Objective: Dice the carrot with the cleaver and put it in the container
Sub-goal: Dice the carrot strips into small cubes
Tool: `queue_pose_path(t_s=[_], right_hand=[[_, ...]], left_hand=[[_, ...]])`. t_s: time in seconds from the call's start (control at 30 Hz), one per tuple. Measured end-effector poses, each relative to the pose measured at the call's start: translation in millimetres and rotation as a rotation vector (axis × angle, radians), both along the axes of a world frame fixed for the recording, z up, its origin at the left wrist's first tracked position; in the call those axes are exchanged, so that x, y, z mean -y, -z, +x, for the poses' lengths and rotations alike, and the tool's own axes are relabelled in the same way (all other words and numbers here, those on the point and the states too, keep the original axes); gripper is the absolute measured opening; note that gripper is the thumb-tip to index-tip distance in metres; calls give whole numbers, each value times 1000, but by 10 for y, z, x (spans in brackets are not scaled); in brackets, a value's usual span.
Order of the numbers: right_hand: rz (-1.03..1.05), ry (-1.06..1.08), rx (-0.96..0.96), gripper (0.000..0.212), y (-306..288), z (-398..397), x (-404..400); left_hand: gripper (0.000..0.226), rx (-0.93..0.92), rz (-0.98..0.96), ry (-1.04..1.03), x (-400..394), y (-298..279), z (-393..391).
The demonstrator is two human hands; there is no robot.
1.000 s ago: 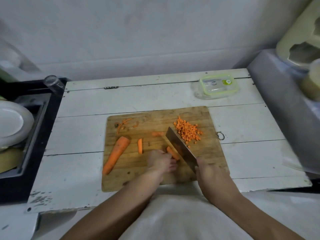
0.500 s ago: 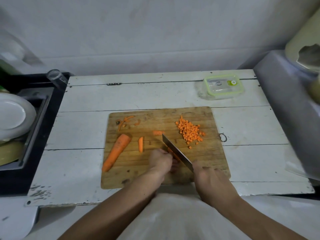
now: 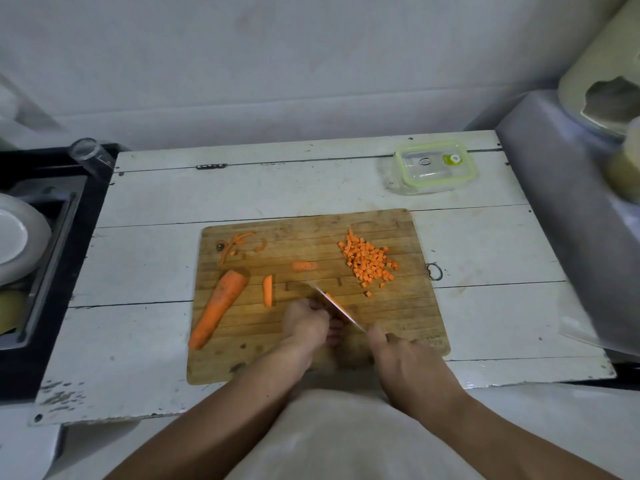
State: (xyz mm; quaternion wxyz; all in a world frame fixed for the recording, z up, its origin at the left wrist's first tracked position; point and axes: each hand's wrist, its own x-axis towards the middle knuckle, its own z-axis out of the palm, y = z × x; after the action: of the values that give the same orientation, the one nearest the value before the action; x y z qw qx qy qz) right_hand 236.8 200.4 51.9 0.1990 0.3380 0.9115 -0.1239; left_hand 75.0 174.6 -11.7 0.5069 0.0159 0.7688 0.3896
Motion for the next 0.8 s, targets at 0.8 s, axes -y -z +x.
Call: queue_pose_path(t_s=[0.8], right_hand=[[-193, 299, -304, 18, 101, 174, -247]], left_hand=[[12, 80, 50, 36, 169, -74, -65]])
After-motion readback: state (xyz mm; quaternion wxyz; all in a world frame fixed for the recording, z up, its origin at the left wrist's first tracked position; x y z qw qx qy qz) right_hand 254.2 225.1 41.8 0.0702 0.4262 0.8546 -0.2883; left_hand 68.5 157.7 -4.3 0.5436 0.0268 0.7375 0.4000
